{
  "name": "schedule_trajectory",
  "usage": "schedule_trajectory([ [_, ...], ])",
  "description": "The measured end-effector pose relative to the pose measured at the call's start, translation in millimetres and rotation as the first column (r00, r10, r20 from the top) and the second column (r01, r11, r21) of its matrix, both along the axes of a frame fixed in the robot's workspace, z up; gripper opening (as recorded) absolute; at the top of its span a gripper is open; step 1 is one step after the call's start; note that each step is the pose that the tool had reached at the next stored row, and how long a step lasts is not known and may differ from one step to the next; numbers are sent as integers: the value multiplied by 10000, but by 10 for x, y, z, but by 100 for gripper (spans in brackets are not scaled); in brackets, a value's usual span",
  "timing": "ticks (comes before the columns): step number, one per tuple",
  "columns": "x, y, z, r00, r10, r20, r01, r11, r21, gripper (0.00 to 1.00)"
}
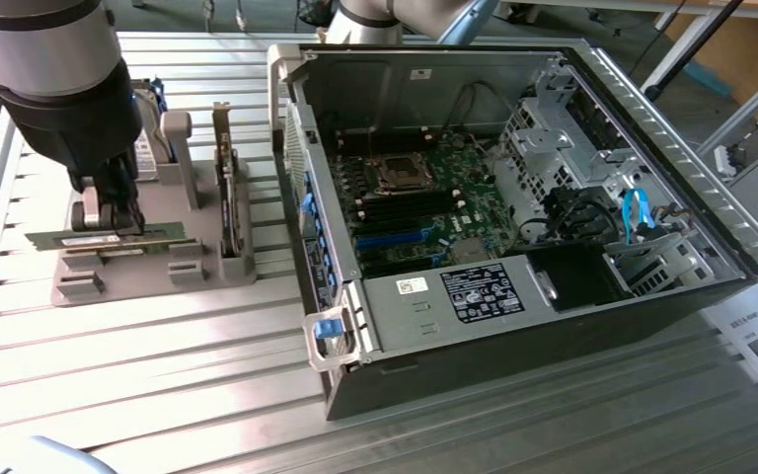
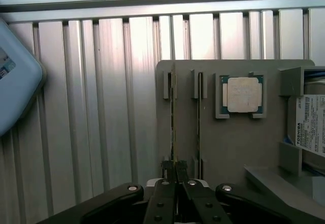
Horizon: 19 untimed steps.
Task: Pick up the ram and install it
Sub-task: 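Pick up the ram and move it above insertion slot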
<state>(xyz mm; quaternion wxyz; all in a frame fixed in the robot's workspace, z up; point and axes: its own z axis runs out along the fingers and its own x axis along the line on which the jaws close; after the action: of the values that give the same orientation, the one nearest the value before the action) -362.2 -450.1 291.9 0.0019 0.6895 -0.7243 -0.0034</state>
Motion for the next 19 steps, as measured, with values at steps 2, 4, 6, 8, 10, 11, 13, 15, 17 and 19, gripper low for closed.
schedule_trajectory([
  [2,0,0,10,10000,0,1,0,10000,0,12],
  [4,0,0,17,10000,0,2,0,10000,1,12],
  [6,0,0,23,10000,0,1,0,10000,1,12],
  [8,0,0,49,10000,0,-1,0,10000,-2,12],
  [10,0,0,94,10000,0,0,0,10000,0,12],
  [11,0,0,107,10000,0,0,0,10000,0,12],
  [13,0,0,132,10000,0,0,0,10000,0,12],
  [15,0,0,161,10000,0,0,0,10000,-1,12],
  [17,0,0,196,10000,0,0,0,10000,0,12],
  [19,0,0,227,10000,0,0,0,10000,0,12],
])
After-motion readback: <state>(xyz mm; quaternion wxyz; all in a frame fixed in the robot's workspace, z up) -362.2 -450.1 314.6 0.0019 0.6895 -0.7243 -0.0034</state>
